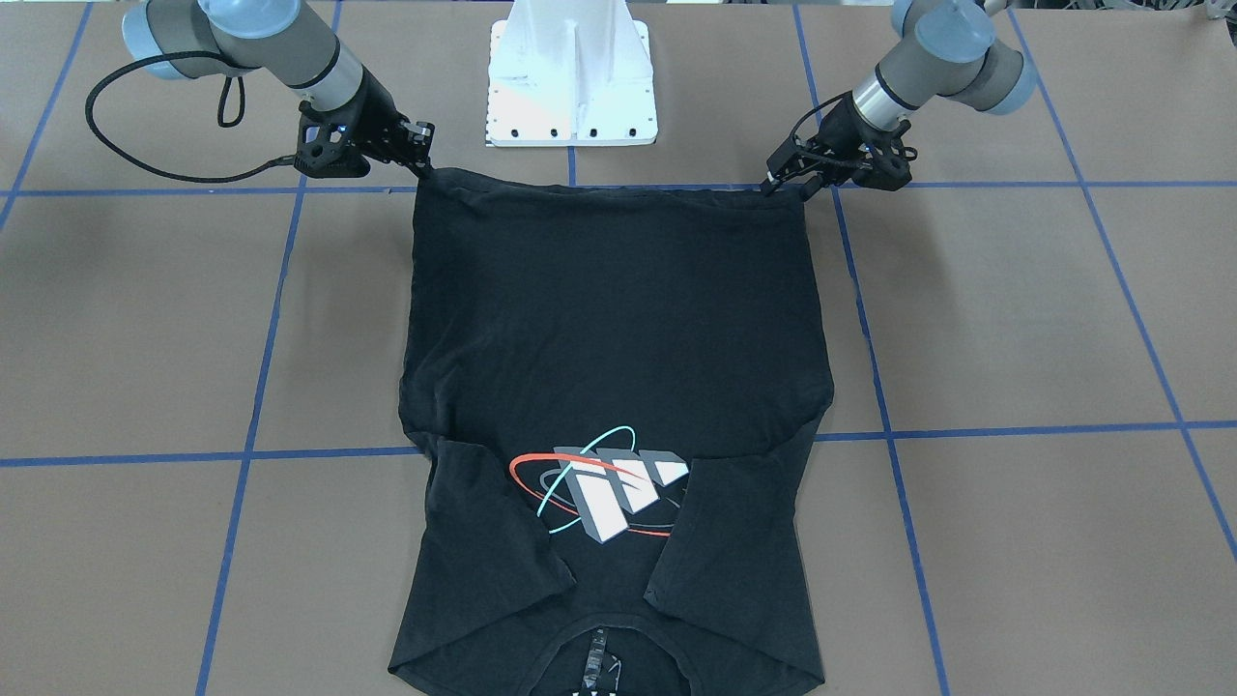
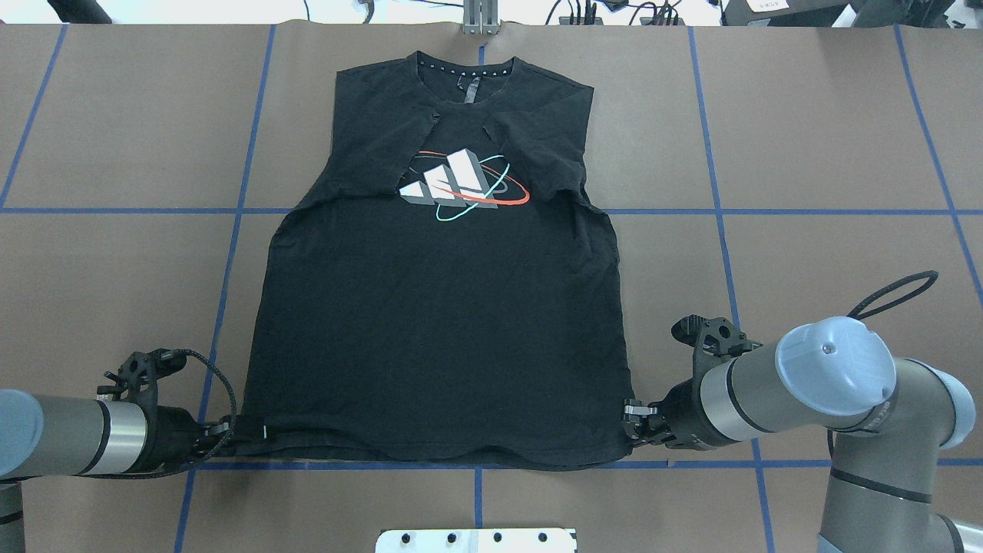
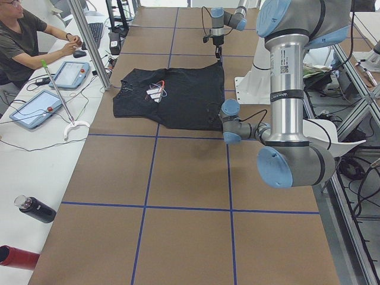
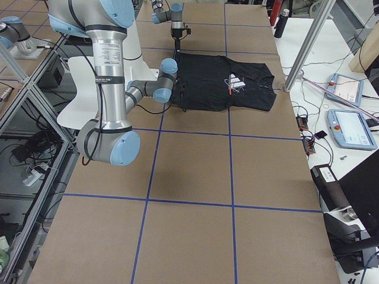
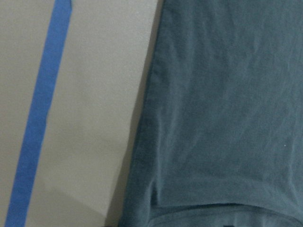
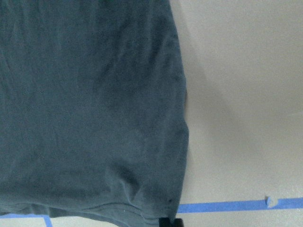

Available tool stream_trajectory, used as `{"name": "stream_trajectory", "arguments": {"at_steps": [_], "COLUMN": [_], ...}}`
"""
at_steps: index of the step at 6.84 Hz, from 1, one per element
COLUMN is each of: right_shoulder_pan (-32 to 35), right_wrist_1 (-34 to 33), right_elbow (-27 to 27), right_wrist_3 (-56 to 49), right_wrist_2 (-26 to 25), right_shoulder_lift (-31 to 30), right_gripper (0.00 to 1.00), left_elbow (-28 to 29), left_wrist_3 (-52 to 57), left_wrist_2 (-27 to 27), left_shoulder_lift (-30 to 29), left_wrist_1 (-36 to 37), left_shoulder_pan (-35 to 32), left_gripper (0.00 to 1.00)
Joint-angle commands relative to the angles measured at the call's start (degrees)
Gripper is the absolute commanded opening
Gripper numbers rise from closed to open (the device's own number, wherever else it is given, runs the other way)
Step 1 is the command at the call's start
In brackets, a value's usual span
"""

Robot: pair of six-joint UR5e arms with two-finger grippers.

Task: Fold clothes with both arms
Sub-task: 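Close both grippers on the hem corners nearest the robot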

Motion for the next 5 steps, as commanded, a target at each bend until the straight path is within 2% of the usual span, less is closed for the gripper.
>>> {"name": "stream_trajectory", "arguments": {"at_steps": [1, 3, 5], "right_shoulder_pan": [0.03, 0.03, 0.03], "right_wrist_1": [0.0, -0.09, -0.09], "right_elbow": [0.0, 0.0, 0.0], "right_wrist_3": [0.0, 0.0, 0.0], "right_wrist_2": [0.0, 0.0, 0.0], "right_shoulder_lift": [-0.01, -0.01, -0.01], "right_gripper": [0.0, 0.0, 0.0], "left_elbow": [-0.07, -0.07, -0.07], "left_wrist_3": [-0.02, 0.06, -0.02], "left_wrist_2": [0.0, 0.0, 0.0], "left_shoulder_lift": [-0.08, 0.1, 0.1], "left_wrist_1": [1.1, 1.2, 1.2], "left_shoulder_pan": [0.01, -0.08, -0.08], "left_gripper": [0.79, 0.84, 0.83]}}
